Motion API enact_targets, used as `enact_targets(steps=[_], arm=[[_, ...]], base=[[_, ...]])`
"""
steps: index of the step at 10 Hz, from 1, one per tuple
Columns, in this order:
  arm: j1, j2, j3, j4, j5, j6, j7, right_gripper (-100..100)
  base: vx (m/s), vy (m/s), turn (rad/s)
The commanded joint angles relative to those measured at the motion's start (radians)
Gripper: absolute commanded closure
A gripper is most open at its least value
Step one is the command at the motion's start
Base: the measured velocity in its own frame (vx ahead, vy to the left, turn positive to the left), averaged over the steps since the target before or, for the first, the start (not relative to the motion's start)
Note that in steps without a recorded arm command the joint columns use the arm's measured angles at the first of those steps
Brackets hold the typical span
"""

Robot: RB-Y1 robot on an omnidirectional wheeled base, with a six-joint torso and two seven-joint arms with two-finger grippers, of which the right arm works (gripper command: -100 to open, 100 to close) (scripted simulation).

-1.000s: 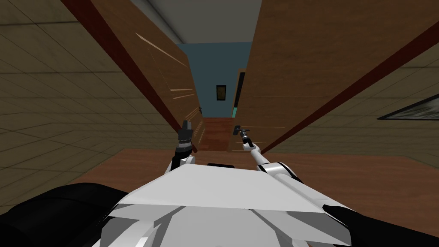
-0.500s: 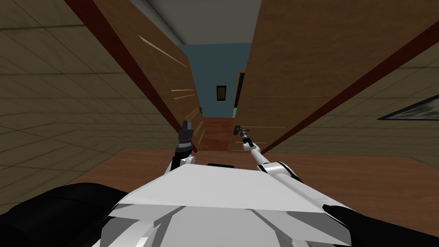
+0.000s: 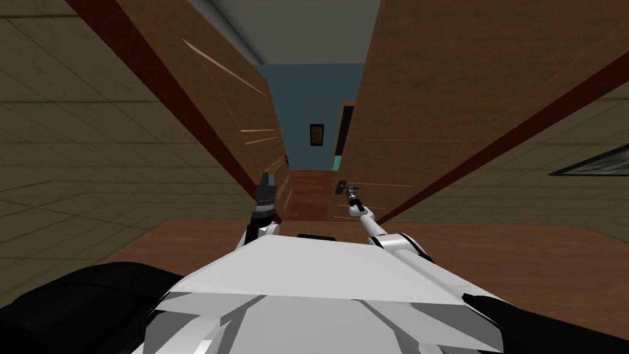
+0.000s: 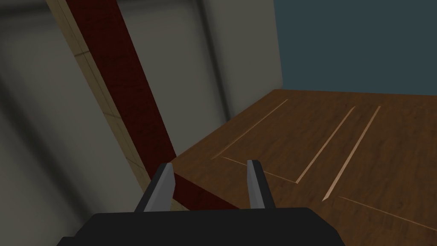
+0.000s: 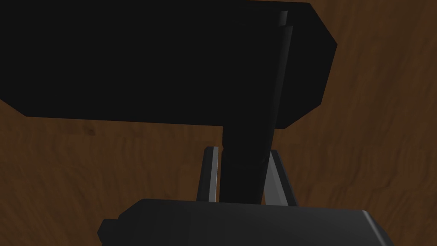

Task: Push the door open

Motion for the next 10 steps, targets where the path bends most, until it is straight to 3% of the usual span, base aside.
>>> enact_targets(steps=[1,4,10], arm=[[-0.009,-0.012,-0.022,0.007,-0.006,-0.008,0.006,100],[-0.008,-0.015,-0.032,0.011,-0.008,-0.008,0.011,100],[-0.004,-0.032,-0.113,0.041,-0.027,-0.010,0.045,100]], base=[[0.196,0.070,-0.043],[0.126,0.048,-0.023],[0.176,0.088,-0.065]])
